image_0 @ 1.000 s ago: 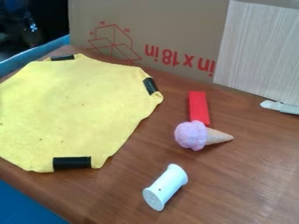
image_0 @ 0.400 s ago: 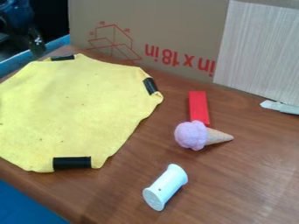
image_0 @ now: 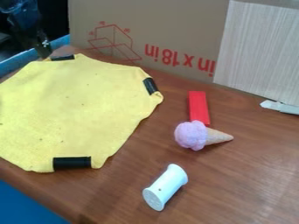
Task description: Fold the cloth from top left to lower right
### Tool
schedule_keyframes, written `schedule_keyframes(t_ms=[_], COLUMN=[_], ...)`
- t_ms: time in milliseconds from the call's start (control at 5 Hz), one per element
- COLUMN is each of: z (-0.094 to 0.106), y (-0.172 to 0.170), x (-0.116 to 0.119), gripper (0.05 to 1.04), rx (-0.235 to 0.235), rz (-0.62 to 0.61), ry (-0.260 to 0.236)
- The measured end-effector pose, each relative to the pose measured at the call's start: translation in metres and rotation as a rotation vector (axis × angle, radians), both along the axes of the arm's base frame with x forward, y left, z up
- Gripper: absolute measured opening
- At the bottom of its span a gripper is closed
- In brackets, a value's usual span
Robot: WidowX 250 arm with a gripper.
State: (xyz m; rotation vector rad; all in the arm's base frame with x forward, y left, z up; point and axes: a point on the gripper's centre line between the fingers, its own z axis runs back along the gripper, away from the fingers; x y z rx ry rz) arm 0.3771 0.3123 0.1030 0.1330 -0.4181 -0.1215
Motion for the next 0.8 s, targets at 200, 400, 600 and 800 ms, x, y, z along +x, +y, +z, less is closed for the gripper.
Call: schedule_keyframes(t_ms=[200, 400, 600, 800], z=[-0.003, -0.006, -0.008, -0.016], y=[-0.003, -0.003, -0.003, -0.009], x=[0.012, 0.02, 0.028, 0.033], gripper=[1.001, 1.001, 1.001, 1.001], rx=[0.003, 0.005, 0.015, 0.015], rz=[0.002, 0.02, 0.025, 0.024], ry=[0.007, 0.011, 0.014, 0.033])
